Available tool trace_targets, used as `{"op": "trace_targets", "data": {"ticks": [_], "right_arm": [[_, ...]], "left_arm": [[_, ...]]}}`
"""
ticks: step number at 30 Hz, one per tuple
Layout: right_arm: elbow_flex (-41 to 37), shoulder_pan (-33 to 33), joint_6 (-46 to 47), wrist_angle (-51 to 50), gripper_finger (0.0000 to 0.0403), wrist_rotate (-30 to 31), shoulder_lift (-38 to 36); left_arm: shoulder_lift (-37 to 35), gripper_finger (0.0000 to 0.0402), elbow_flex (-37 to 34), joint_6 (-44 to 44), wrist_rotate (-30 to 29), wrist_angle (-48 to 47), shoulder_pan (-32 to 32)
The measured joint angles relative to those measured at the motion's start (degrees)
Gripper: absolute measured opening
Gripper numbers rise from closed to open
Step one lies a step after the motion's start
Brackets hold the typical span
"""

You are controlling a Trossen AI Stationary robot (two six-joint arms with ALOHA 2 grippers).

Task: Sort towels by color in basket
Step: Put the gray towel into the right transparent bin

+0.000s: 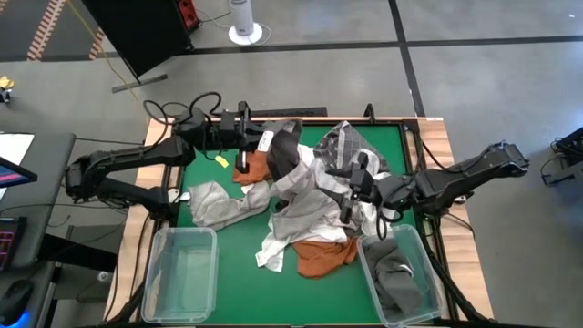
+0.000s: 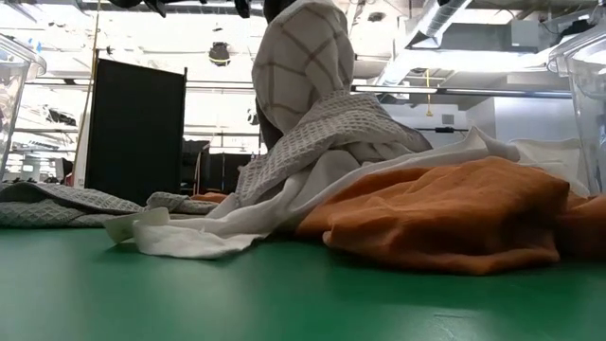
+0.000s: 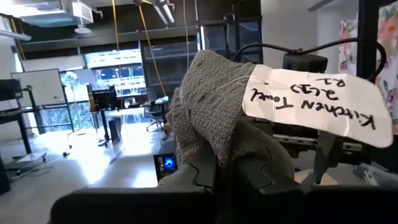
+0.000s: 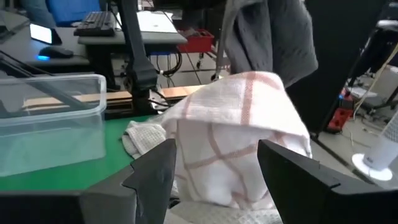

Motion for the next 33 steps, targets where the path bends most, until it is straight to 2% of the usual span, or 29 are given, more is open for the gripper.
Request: {"op": "trace_targets", "data": {"ticks": [9,17,20,25,33], "right_arm": [[0.0,-0.3,3.0,-3.1,0.0270,1.3,0.3],[0.0,0.0,3.2,-1.7,0.0270,2.1,5.8],[1.4,1.1,4.7,-3.0,0.0270,4.2,5.9],[5.5,3.2,5.6,-11.2,0.0270,5.3,5.3],[6.9,7.9,5.5,-22.0,0.0270,16.1,4.9]], "left_arm": [[0.2,0.0013,0.7,-3.4,3.2,3.7,3.7],[0.7,0.0013,2.9,-5.1,3.7,4.1,3.9],[2.3,0.0010,4.6,-7.0,5.6,1.2,4.1],[8.0,0.0007,11.1,-8.7,7.8,-4.4,4.0],[15.0,0.0008,19.8,-9.1,7.8,-10.3,3.7]]}}
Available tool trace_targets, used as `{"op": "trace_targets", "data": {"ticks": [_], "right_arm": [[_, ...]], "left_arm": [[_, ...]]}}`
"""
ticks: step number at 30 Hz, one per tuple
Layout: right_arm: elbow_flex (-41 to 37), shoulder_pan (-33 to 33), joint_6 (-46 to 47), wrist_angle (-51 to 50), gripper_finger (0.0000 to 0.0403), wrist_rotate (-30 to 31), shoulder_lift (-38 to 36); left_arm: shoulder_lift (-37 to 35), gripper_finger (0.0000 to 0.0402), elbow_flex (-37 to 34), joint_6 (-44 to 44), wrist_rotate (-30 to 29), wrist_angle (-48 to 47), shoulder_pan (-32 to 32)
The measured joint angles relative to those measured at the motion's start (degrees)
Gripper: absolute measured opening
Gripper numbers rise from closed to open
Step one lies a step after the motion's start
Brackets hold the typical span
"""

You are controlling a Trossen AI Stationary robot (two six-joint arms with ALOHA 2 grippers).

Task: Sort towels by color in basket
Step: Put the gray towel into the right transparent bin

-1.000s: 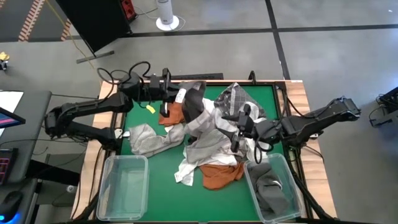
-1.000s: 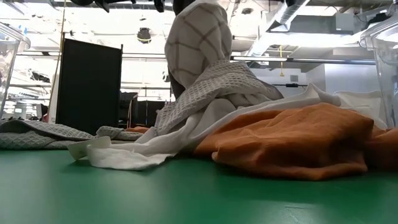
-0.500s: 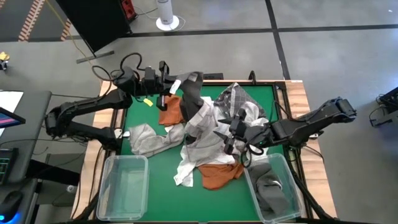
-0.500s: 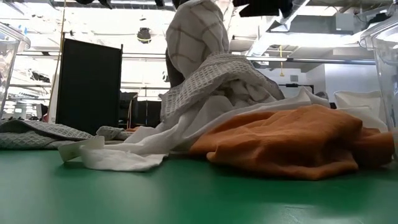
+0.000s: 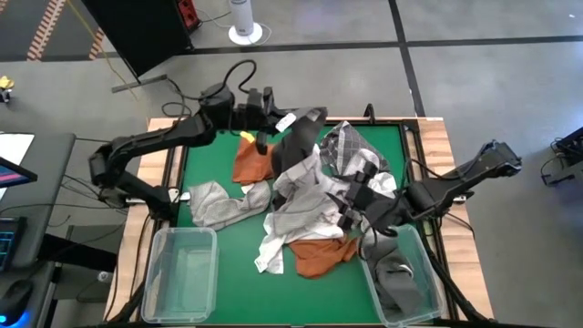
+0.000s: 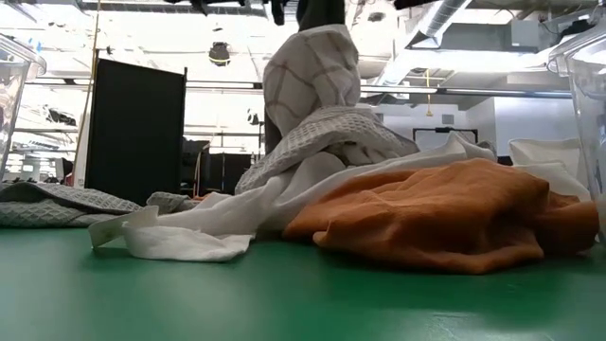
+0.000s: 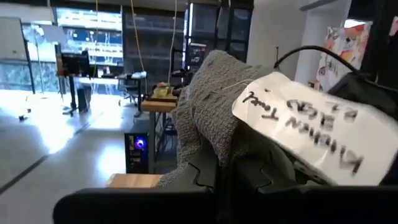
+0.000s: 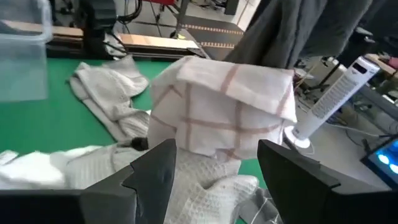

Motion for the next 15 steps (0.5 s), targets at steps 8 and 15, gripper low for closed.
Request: {"op": "trace_targets", "data": {"ticks": [8,15], "right_arm": [[0.0,2.5,4.9,-5.0,0.0270,-0.6,-3.0],[-0.4,3.1,4.9,-5.1,0.0270,-0.9,-1.9]], "left_arm": [[0.9,0.0008,6.3,-0.1,1.9,-2.9,-1.4],[0.9,0.0008,11.5,1.5,3.1,-8.1,-2.3]]}}
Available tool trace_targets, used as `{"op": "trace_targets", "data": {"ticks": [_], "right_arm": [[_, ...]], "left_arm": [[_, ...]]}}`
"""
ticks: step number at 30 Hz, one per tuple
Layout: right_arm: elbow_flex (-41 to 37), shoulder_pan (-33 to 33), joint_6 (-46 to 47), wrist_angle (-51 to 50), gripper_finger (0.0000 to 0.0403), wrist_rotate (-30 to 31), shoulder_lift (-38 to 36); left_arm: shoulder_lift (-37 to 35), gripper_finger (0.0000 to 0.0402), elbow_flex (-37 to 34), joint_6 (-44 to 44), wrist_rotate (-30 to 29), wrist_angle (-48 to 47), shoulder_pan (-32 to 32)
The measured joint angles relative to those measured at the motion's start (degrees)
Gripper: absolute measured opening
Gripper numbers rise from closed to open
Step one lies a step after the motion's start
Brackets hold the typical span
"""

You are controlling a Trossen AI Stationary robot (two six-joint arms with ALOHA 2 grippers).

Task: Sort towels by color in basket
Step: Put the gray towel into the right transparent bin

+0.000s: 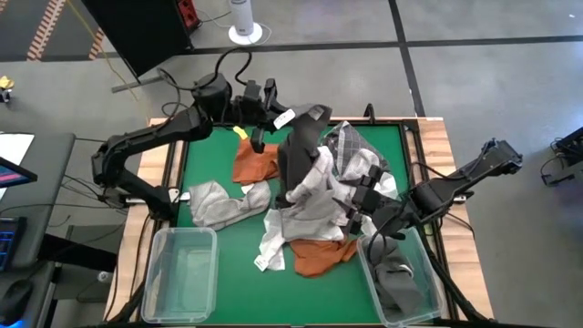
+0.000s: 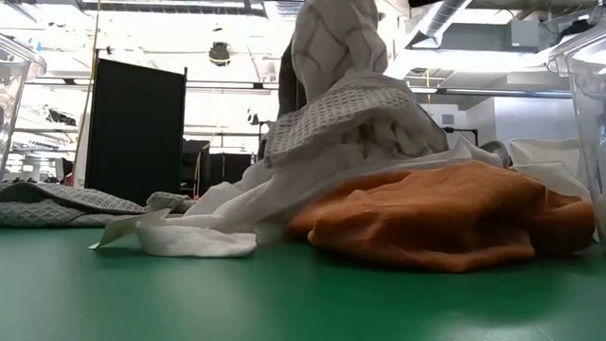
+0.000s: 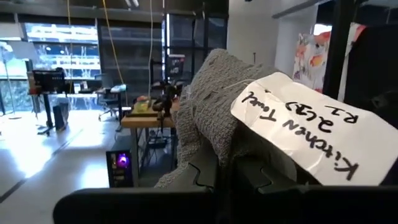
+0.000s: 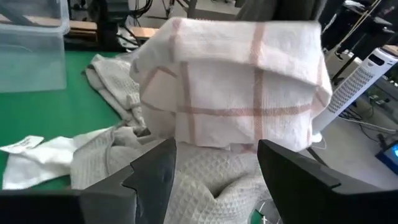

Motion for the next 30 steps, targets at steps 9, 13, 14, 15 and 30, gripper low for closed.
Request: {"op": "trace_targets", "data": {"ticks": [9,13,14,15,30], "right_arm": [[0.0,-0.6,-2.7,5.8,0.0270,-0.1,-0.3],[0.1,-2.0,-8.9,12.8,0.0270,0.2,-0.2],[0.5,-2.3,-11.3,14.7,0.0270,0.8,-0.2],[0.8,-2.4,-13.9,16.7,0.0270,1.4,-0.2],[2.5,-11.1,-26.0,32.0,0.0270,-8.0,1.8]], "left_arm": [[0.0,0.0008,6.6,2.2,1.1,-0.2,0.3],[0.0,0.0008,10.8,3.8,1.2,0.0,0.2],[0.0,0.0008,11.8,3.8,1.2,0.1,0.2],[0.0,0.0008,12.7,4.0,1.1,0.2,0.2],[0.0,0.0008,20.9,4.2,-6.1,7.8,0.4]]}}
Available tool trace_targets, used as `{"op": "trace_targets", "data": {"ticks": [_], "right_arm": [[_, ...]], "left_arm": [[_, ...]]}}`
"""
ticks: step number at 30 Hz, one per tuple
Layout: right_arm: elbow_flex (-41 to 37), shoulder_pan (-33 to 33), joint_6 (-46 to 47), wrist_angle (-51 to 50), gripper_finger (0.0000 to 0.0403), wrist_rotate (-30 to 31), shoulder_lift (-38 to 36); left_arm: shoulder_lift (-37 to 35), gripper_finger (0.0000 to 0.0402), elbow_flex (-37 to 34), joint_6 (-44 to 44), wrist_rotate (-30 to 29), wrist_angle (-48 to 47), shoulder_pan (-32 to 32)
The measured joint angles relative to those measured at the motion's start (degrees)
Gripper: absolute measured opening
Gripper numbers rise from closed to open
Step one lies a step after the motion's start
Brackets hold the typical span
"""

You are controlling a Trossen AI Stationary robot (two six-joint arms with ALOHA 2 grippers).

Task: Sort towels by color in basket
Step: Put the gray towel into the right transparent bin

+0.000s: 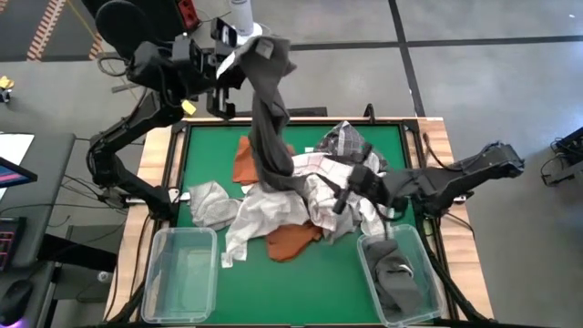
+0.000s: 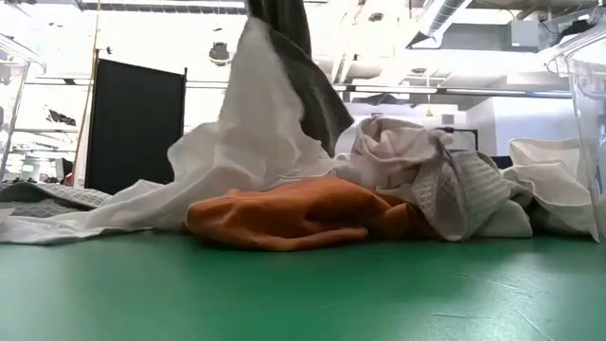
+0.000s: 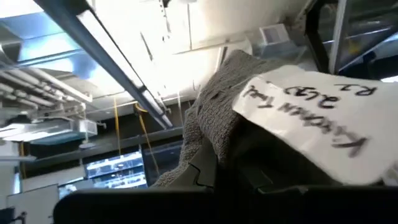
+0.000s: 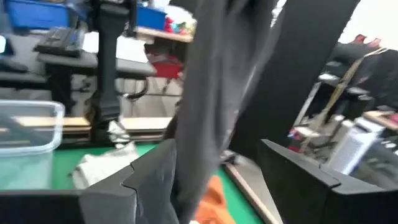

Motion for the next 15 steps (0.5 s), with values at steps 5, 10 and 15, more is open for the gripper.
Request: {"op": "trace_targets", "data": {"ticks": [5,10,15], "right_arm": [[0.0,-6.1,0.9,3.0,0.0270,-4.9,5.7],[0.0,-10.8,-1.8,12.9,0.0270,-6.2,11.5],[0.5,-15.0,-3.8,23.4,0.0270,-16.9,16.3]], "left_arm": [[0.1,0.0008,0.0,-0.6,-0.1,-1.5,0.0],[0.1,0.0008,0.0,-2.2,-0.2,-1.6,0.0],[0.1,0.0008,0.0,-3.0,-0.2,-1.6,-0.2]]}}
